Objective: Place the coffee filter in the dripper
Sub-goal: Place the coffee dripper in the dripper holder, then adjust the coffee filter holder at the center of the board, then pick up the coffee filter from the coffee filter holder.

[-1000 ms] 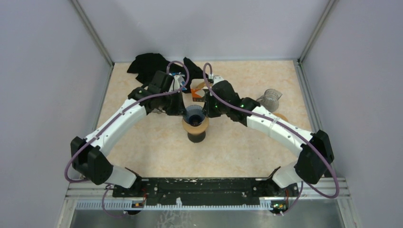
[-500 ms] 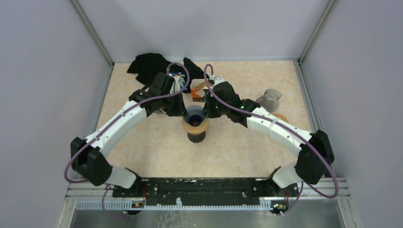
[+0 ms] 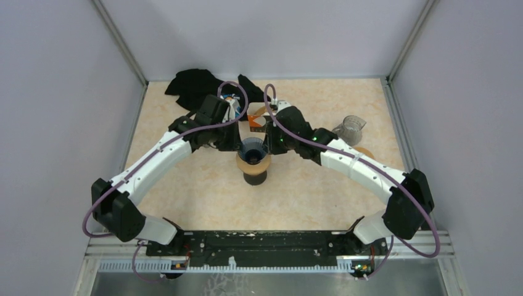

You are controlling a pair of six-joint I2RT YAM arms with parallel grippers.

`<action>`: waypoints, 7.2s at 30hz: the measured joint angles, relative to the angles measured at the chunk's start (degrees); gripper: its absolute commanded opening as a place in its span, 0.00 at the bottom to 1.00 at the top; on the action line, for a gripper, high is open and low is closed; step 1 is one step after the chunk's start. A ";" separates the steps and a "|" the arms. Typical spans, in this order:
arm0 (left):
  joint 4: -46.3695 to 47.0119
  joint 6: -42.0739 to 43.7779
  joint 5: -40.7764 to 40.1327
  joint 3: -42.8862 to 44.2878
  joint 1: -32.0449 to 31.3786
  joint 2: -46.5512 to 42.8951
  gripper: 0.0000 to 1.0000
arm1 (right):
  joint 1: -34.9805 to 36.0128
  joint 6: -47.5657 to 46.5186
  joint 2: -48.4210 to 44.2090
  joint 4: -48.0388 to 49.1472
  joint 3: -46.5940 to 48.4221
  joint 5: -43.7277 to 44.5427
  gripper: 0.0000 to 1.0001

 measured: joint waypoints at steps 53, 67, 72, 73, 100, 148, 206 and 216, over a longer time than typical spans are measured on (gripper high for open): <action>15.39 16.94 0.24 -15.47 23.63 -12.59 0.98 | -17.29 -31.39 14.82 4.09 16.04 -1.07 0.61; 16.65 17.07 5.07 -16.28 27.58 -12.04 0.99 | -17.62 -13.35 24.35 -0.52 21.49 5.95 0.41; 16.90 17.07 5.97 -16.35 27.80 -11.69 0.99 | -17.62 -10.19 26.77 -1.33 23.04 6.29 0.36; 16.94 17.05 6.10 -16.35 27.87 -11.65 0.99 | -17.62 -9.97 27.19 -1.40 23.61 6.36 0.35; 17.00 17.09 7.54 -16.46 28.48 -10.84 0.99 | -18.67 -25.16 30.47 -9.03 31.26 7.82 0.00; 17.00 17.11 10.34 -16.46 28.81 -9.62 0.99 | -20.41 -34.07 25.29 -5.68 32.79 8.26 0.43; 17.00 17.09 11.61 -16.46 28.81 -9.62 0.99 | -17.92 -10.05 28.20 0.28 25.73 10.80 0.10; 17.00 17.09 11.63 -16.46 28.81 -9.62 0.99 | -17.92 -8.04 28.20 2.78 25.46 9.25 0.16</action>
